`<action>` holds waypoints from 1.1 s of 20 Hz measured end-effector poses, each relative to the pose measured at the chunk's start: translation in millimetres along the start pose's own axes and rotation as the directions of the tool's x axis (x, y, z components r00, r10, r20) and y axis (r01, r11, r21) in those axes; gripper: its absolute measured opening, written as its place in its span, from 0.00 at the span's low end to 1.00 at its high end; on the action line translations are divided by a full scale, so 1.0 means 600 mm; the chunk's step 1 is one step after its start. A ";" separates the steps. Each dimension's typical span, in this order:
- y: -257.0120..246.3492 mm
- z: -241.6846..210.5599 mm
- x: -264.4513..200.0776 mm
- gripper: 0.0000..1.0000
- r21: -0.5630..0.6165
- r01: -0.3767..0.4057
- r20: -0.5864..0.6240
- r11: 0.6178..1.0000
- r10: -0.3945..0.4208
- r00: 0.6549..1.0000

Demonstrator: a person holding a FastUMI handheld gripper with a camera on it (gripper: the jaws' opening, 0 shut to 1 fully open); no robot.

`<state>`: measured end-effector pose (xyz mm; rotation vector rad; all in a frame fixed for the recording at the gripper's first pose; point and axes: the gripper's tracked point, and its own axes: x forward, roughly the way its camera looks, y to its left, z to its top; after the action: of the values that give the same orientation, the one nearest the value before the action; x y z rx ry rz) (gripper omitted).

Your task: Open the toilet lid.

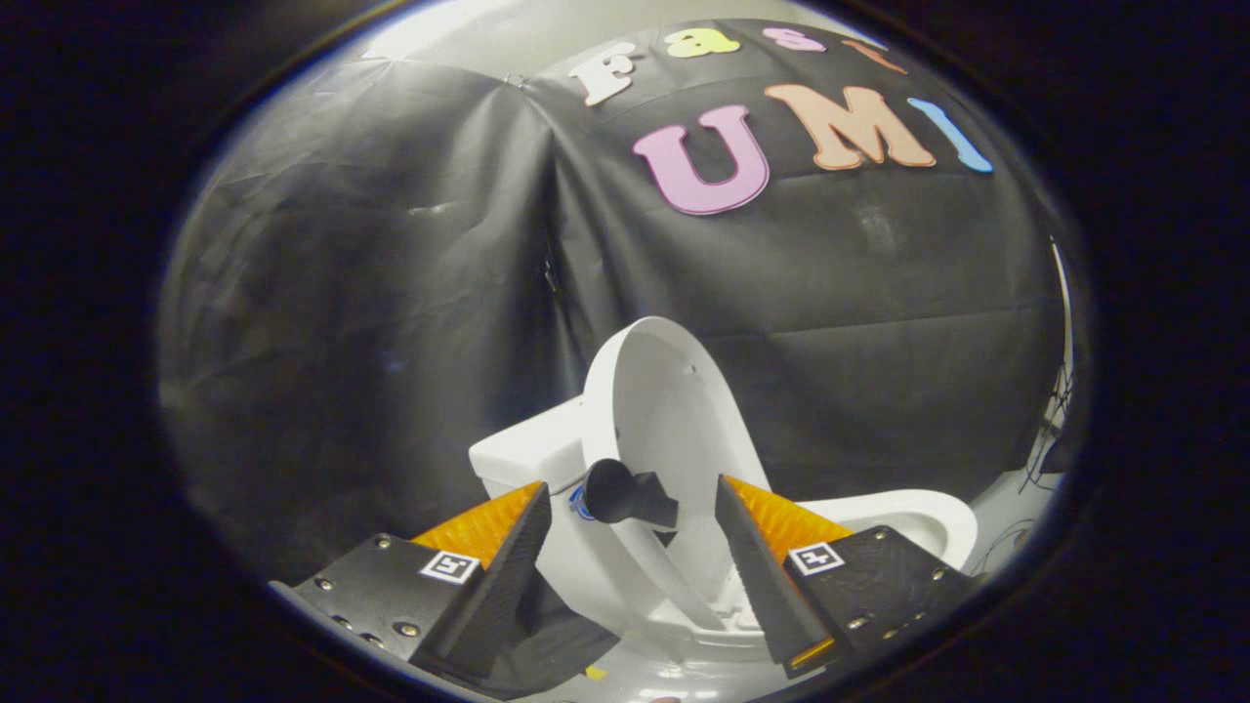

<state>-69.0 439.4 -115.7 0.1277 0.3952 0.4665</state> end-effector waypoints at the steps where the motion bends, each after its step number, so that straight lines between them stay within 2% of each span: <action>1: -0.009 0.006 -0.008 0.99 -0.001 0.013 0.009 1.000 -0.013 1.000; 11: -0.088 0.096 -0.121 0.99 -0.088 0.115 0.128 0.989 -0.103 0.986; 22: -0.185 0.126 -0.205 0.99 -0.162 0.195 0.145 0.967 -0.172 0.974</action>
<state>-93.6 281.8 -27.7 -0.0500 0.2341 0.3056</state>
